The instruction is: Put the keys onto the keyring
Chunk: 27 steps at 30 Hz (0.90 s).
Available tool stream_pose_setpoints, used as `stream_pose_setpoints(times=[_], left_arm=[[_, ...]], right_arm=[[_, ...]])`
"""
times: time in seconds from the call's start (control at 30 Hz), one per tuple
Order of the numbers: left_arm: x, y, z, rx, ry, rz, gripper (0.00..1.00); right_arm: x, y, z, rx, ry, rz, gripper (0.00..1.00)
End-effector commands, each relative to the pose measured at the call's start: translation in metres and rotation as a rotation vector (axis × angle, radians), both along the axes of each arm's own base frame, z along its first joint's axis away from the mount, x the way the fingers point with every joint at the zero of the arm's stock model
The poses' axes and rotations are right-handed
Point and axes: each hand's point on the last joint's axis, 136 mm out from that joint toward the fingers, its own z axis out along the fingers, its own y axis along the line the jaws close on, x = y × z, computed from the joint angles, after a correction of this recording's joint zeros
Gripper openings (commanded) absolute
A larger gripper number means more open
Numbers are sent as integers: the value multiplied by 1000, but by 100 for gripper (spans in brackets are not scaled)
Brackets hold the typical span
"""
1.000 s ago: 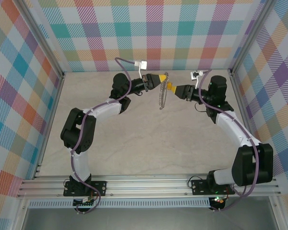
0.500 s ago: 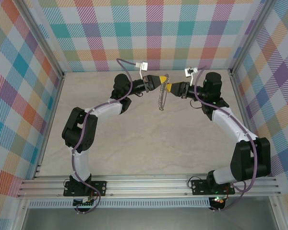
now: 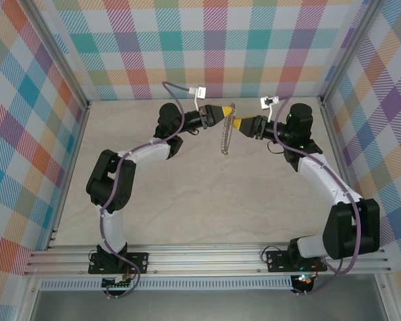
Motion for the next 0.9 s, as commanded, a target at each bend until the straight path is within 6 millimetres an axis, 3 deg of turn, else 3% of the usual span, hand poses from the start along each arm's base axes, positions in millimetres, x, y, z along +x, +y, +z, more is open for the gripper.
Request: stream_pose_setpoints(times=[0.0, 0.4, 0.87], left_arm=[[-11, 3, 33, -61, -111, -14, 0], [-12, 3, 34, -63, -111, -16, 0], [-11, 3, 33, -63, -110, -17, 0]], right_arm=[[-6, -10, 11, -2, -58, -17, 53], [-2, -8, -6, 6, 0, 9, 53], [6, 12, -14, 4, 17, 52, 50]])
